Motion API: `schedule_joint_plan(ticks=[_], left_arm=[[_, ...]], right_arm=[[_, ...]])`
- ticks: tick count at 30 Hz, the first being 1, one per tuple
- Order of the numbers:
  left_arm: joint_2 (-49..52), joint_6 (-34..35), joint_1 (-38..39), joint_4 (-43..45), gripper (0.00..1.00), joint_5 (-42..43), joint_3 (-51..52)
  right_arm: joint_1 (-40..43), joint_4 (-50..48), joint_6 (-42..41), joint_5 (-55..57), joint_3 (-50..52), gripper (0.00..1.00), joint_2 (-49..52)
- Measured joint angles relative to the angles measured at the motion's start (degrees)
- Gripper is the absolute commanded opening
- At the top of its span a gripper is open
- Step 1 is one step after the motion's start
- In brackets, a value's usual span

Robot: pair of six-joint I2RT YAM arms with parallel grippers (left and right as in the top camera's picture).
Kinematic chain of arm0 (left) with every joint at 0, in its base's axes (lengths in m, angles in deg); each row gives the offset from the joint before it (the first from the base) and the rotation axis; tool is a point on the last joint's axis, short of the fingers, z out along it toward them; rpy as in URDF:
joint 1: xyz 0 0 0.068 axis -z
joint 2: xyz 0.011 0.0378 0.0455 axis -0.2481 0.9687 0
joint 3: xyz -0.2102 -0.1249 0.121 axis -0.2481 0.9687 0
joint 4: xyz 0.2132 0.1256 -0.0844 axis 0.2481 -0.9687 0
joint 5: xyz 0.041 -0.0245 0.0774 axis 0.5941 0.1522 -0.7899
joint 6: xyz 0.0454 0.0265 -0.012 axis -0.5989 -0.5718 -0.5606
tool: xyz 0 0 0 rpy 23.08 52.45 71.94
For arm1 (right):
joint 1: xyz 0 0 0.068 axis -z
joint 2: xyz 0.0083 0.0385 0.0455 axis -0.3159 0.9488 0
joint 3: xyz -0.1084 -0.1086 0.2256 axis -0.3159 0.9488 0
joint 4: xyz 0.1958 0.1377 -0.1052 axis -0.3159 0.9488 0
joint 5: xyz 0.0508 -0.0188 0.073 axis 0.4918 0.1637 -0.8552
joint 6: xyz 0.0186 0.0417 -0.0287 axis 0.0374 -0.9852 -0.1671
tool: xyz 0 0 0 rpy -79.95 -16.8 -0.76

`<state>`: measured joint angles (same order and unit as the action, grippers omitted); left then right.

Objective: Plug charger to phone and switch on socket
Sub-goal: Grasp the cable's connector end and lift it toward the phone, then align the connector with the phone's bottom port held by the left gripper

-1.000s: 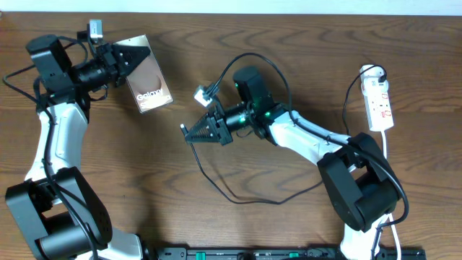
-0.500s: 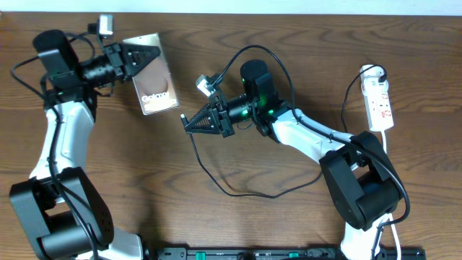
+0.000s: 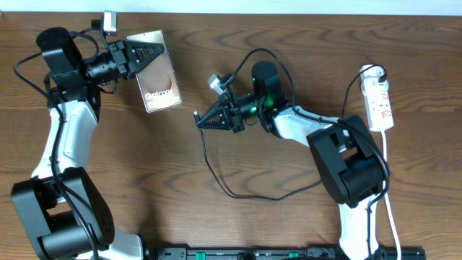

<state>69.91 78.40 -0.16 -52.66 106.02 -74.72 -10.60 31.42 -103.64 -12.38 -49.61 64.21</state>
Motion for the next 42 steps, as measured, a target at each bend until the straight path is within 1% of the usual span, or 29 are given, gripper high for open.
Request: schedule_joint_plan(ticks=[3, 9, 15, 20, 26, 36, 42], left_arm=[[0.0, 0.17, 0.0, 0.15, 0.08, -0.39, 0.0], [0.0, 0.63, 0.02, 3.32, 0.07, -1.18, 0.0], [0.0, 0.63, 0.79, 4.52, 0.08, -3.04, 0.0], [0.0, 0.66, 3.43, 7.26, 0.07, -4.24, 0.0], [0.0, 0.66, 5.27, 7.41, 0.07, -4.5, 0.0], [0.0, 0.66, 6.27, 7.41, 0.07, -6.6, 0.0], [0.0, 0.92, 7.17, 7.43, 0.07, -8.7, 0.0]], right_arm=[[-0.87, -6.78, -2.71, -1.38, -0.02, 0.01, 0.04], [-2.29, -14.29, -8.07, -2.8, -0.04, 0.01, 0.02], [-2.36, -14.99, -10.27, -3.02, -0.04, 0.01, 0.02], [-2.36, -15.02, -10.86, -3.02, -0.09, 0.01, 0.02], [-2.36, -15.21, -11.52, -2.99, -0.52, 0.01, 0.02], [-2.19, -22.56, -15.89, -1.66, -0.59, 0.01, 0.02], [-1.42, -22.6, -18.84, 0.48, -0.59, 0.01, 0.02]])
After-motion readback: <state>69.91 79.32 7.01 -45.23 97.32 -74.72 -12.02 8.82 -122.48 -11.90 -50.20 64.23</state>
